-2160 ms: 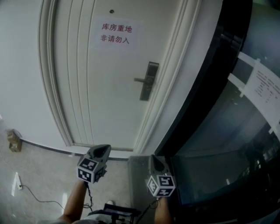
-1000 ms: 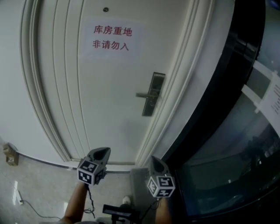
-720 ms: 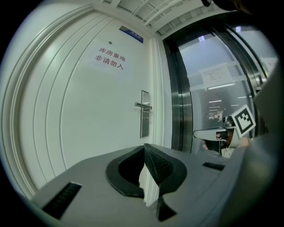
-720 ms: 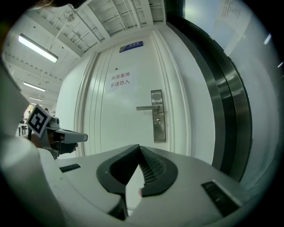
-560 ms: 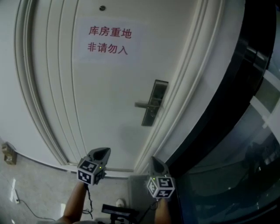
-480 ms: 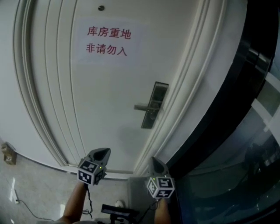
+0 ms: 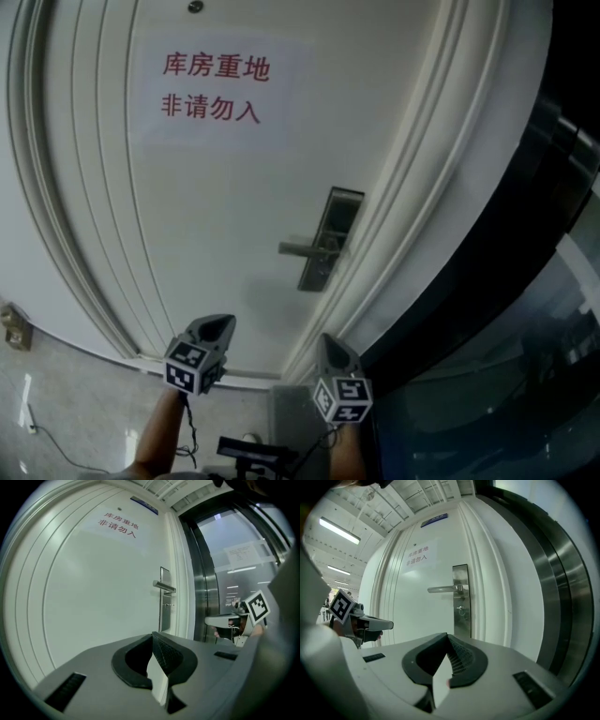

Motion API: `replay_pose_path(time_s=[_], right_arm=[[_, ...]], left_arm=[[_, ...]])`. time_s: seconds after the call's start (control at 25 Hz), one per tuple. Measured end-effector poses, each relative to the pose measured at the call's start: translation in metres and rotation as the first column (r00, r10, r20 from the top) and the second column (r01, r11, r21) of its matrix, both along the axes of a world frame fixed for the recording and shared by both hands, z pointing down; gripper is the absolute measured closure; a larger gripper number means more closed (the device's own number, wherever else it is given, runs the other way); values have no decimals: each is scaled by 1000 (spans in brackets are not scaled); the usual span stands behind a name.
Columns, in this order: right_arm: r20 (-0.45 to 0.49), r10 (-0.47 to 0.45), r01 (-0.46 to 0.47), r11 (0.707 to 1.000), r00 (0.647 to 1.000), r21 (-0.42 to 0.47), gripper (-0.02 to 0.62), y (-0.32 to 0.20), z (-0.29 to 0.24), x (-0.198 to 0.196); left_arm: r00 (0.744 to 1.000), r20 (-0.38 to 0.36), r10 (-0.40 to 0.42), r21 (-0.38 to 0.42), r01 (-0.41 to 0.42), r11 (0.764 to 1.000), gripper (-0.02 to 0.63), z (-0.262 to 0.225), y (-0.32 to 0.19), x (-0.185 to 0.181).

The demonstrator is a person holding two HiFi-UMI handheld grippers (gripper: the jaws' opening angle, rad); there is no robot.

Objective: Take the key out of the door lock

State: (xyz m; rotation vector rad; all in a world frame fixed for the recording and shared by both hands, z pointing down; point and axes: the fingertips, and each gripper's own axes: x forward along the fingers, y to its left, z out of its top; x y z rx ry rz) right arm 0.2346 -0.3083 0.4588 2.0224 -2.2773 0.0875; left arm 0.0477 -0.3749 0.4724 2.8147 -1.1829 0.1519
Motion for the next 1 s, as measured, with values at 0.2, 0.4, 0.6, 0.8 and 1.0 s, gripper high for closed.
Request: replay_pose_path(time_s=[0.2,0.4,0.6,0.8,1.0], right_arm=[[-35,1,-1,1000,999,-4,584,-18,-1,5],[-74,0,1,1000,997,1,584,-35,-4,12],[-131,8,-6,1000,991,16,584,-51,-9,16],[-168,26,-20,999,985,40,584,-64,-22,18],[-295,65,-47,996,953,70,584,-74,-30,20]], left_arm=[[1000,-4,-11,-9,11,1000,598,2,-16,5],[1000,-2,-24,-12,24,1000,598,3,-28,8],[999,2,-33,-21,34,999,598,7,-39,8],[999,4,-44,-24,44,999,598,8,-48,8],[998,-2,-57,-36,57,998,598,10,-54,2]])
